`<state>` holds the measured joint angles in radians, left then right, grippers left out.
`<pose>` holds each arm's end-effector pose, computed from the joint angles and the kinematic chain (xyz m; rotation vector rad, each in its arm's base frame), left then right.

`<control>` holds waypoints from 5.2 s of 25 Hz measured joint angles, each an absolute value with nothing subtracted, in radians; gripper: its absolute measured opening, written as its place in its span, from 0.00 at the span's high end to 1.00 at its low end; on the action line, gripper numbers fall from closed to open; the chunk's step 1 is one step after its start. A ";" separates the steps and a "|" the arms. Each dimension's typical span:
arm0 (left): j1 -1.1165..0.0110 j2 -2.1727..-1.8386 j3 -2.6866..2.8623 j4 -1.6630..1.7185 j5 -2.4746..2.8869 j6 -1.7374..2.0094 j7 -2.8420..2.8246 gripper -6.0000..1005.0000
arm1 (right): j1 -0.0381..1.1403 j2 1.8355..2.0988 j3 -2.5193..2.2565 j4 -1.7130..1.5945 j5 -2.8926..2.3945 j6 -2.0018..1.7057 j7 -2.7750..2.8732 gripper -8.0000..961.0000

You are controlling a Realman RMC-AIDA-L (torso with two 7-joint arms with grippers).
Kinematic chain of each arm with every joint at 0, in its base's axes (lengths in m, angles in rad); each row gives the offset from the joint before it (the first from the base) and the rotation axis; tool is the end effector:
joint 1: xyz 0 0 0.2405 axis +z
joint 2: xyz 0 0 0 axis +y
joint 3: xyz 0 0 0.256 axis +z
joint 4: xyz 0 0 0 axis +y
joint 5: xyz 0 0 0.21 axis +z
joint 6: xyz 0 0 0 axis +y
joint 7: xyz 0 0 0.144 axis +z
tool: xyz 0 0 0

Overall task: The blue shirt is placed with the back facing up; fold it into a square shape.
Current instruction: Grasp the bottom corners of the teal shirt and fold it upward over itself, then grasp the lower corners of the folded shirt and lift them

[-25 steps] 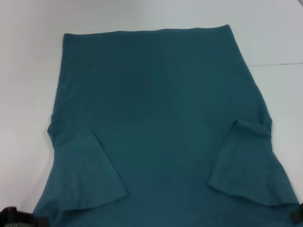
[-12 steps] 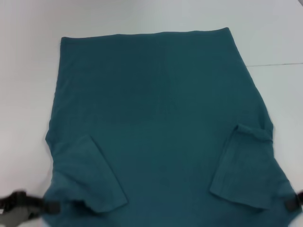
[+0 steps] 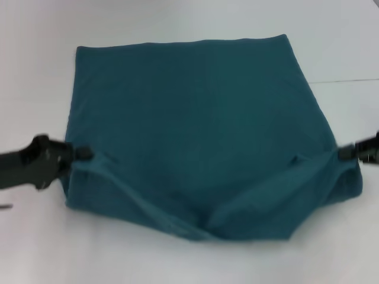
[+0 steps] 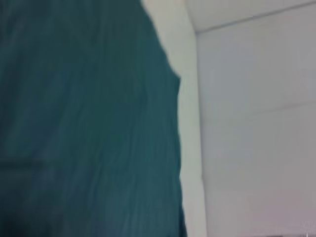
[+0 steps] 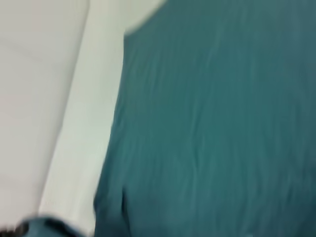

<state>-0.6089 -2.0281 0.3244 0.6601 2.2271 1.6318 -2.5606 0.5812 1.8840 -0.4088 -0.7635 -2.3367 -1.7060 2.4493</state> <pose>-0.2788 0.3470 0.0470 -1.9751 -2.1966 -0.9532 0.3062 0.3427 0.1119 -2.1344 1.9189 0.5744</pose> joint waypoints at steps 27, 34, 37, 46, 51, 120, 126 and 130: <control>-0.834 -2.067 0.546 0.550 2.205 0.993 -2.535 0.99 | 0.780 1.911 -0.672 -0.576 -2.238 -0.953 2.438 0.94; -0.885 -2.064 0.567 0.545 2.212 0.916 -2.537 0.99 | 0.833 1.905 -0.676 -0.589 -2.234 -0.884 2.453 0.94; -0.900 -2.068 0.611 0.532 2.214 0.847 -2.537 0.99 | 0.850 1.908 -0.694 -0.561 -2.251 -0.806 2.453 0.94; -0.914 -2.071 0.695 0.476 2.210 0.739 -2.537 0.99 | 0.877 1.923 -0.763 -0.442 -2.311 -0.611 2.444 0.94; -0.912 -2.071 0.690 0.489 2.207 0.736 -2.555 0.98 | 0.879 1.922 -0.765 -0.472 -2.308 -0.620 2.447 0.94; -0.535 -2.135 0.642 0.601 1.945 1.035 -2.209 0.44 | 0.442 1.922 -0.621 -0.605 -1.839 -1.398 2.193 0.19; -0.556 -2.137 0.650 0.566 1.945 0.972 -2.089 0.44 | 0.440 1.922 -0.619 -0.605 -1.839 -1.395 2.192 0.19; -0.554 -2.138 0.654 0.566 1.944 0.935 -2.057 0.44 | 0.439 1.922 -0.606 -0.606 -1.841 -1.395 2.191 0.20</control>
<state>-0.5542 -2.1384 0.6545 0.5657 1.9444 0.9350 -2.0568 0.4387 1.9224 -0.6057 -0.6058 -1.8405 -1.3946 2.1911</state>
